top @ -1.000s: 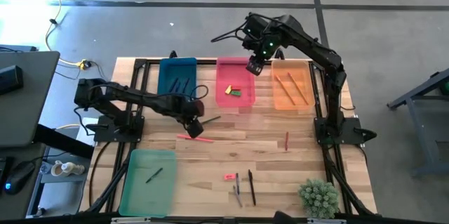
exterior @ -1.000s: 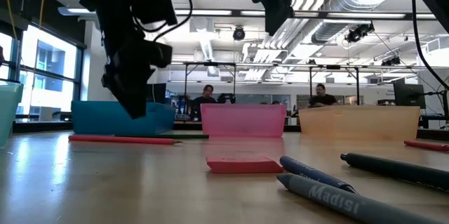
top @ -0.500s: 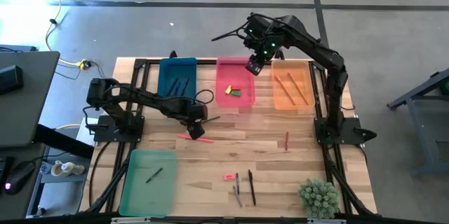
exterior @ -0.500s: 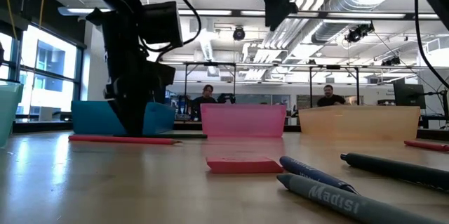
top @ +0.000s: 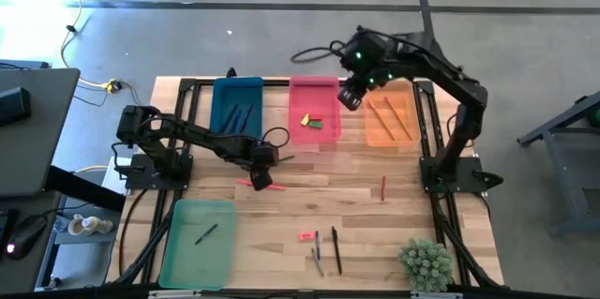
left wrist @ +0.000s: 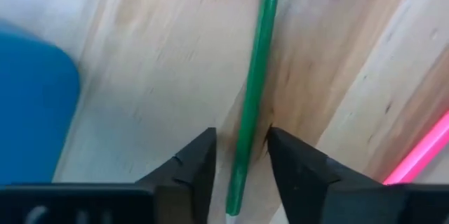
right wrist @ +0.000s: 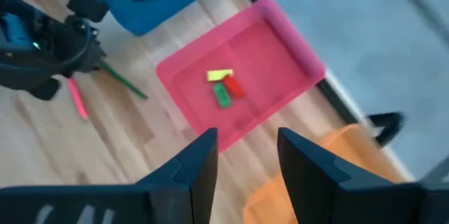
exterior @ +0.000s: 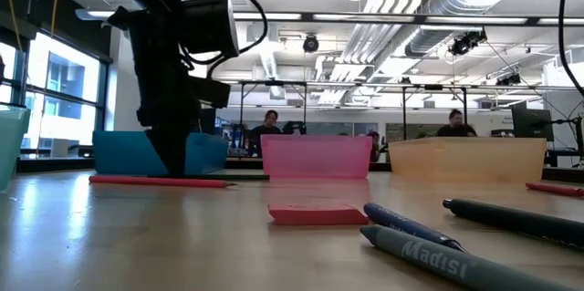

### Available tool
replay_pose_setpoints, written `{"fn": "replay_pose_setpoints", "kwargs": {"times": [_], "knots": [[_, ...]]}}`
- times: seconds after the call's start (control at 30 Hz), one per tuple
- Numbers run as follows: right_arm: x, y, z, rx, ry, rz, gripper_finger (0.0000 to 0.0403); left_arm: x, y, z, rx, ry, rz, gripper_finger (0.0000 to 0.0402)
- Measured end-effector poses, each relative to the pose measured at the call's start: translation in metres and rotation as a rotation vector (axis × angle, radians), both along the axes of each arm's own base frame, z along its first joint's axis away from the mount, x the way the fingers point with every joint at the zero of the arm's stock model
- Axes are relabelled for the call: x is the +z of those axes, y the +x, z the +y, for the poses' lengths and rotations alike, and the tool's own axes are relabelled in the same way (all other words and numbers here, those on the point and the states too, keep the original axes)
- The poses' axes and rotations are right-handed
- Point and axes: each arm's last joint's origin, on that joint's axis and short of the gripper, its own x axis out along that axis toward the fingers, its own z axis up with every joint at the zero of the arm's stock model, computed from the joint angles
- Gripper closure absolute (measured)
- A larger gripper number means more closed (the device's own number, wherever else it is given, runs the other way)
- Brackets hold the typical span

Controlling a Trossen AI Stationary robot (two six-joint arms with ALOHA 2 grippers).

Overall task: Sort crayons/erasers/pens/pencils in bins
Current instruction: Put the green pencil into the orange bin

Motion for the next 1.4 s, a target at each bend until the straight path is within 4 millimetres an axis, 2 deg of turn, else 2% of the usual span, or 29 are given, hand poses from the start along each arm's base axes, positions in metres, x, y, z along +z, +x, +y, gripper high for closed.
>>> {"fn": "replay_pose_setpoints", "kwargs": {"times": [0.2, 0.43, 0.7, 1.13, 1.4], "knots": [[0.004, 0.004, 0.034, 0.06, -0.132, 0.022, 0.0263, 0.0, 0.0, 0.0, -0.024, -0.003, 0.0, 0.0345], [0.005, 0.006, 0.048, 0.101, -0.167, 0.027, 0.0263, 0.0, 0.001, 0.0, -0.051, -0.012, -0.003, 0.0394], [0.011, -0.002, 0.049, 0.13, -0.199, 0.023, 0.0263, 0.001, 0.003, -0.003, -0.063, -0.023, -0.008, 0.0399], [0.032, -0.035, 0.041, 0.161, -0.253, -0.017, 0.0263, 0.008, 0.01, -0.004, 0.004, -0.101, -0.054, 0.0401], [0.031, -0.037, 0.042, 0.235, -0.253, -0.002, 0.0263, 0.009, 0.01, -0.005, 0.024, -0.211, -0.072, 0.0401]]}}
